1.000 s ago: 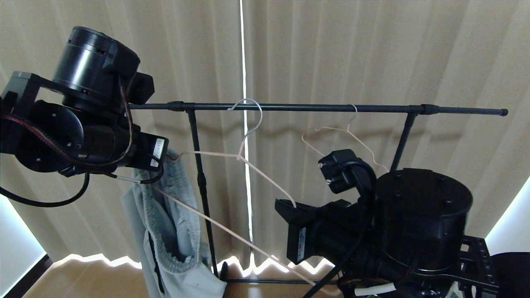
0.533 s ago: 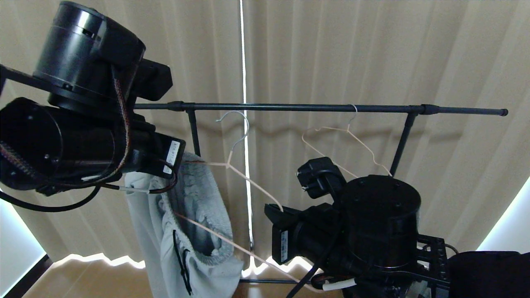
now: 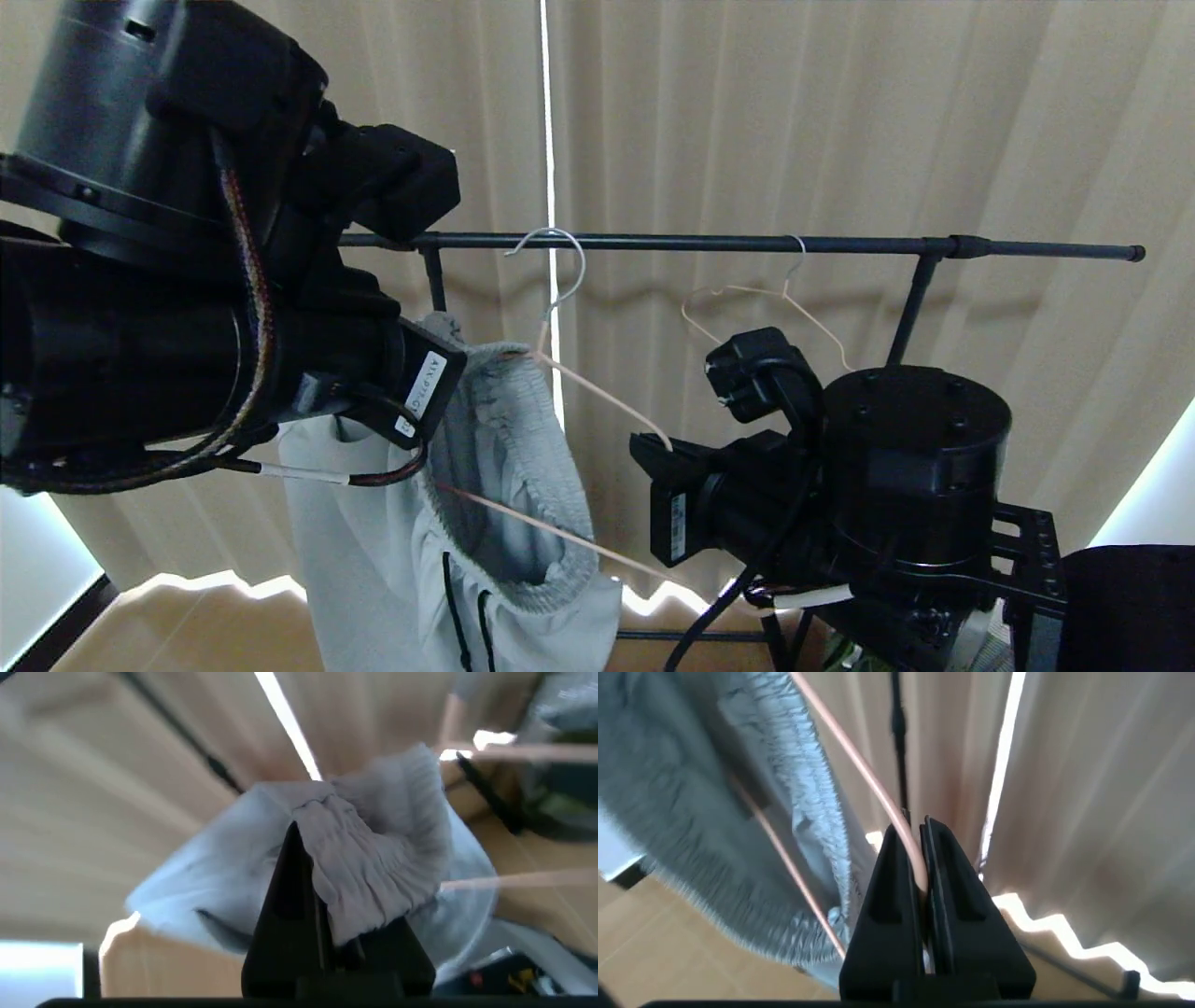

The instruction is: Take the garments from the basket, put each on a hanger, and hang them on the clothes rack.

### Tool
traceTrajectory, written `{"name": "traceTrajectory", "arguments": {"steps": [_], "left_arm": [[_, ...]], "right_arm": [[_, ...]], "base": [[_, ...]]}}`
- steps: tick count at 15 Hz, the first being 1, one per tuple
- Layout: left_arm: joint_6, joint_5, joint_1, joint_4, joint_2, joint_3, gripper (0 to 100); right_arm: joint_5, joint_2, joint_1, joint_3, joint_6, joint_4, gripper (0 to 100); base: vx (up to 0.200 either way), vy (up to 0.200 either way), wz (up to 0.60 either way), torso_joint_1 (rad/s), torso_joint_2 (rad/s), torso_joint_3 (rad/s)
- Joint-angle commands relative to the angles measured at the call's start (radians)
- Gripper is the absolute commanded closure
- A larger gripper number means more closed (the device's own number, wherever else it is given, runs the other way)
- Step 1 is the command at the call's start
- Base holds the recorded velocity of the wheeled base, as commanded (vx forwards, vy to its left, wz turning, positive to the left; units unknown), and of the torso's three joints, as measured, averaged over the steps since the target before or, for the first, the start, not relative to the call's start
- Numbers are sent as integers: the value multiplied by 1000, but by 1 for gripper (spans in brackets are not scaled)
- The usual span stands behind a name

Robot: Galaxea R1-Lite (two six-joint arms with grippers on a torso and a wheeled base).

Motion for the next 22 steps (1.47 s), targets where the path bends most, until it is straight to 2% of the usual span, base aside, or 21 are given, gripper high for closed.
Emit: {"name": "traceTrajectory", "arguments": {"steps": [1,4,6,7,8,9,12,13,21,22], "left_arm": [[42,-54,-1,0,-30,3,100],[88,-200,-1,-20,-49,18,100],[160,-278,5,-101,-67,75,100],[160,-278,5,-101,-67,75,100],[207,-280,22,-175,-66,130,100],[215,-281,28,-220,-64,164,100],[217,-284,27,-230,-69,196,100],[217,-284,27,-230,-69,198,0],[217,-286,25,-238,-104,231,0],[217,-295,25,-273,-132,268,0]], "right_arm": [[0,-27,-9,13,-3,-1,100],[0,-34,-25,21,-16,-1,100],[0,-48,-40,21,-23,-1,100],[0,-48,-40,21,-23,-1,100],[0,-68,-40,21,-25,1,100],[0,-79,-40,21,-25,1,100],[0,-83,-60,19,-37,-1,100],[0,-83,-63,19,-40,-1,100],[2,-109,-103,19,-66,-7,100],[19,-122,-118,21,-65,-5,100]], "base": [[0,0,0,0,0,0],[0,0,0,0,0,0],[0,0,0,0,0,0],[0,0,0,0,0,0],[0,0,0,0,0,0],[0,0,0,0,0,0],[0,0,0,0,0,0],[0,0,0,0,0,0],[0,0,0,0,0,0],[0,0,0,0,0,0]]}}
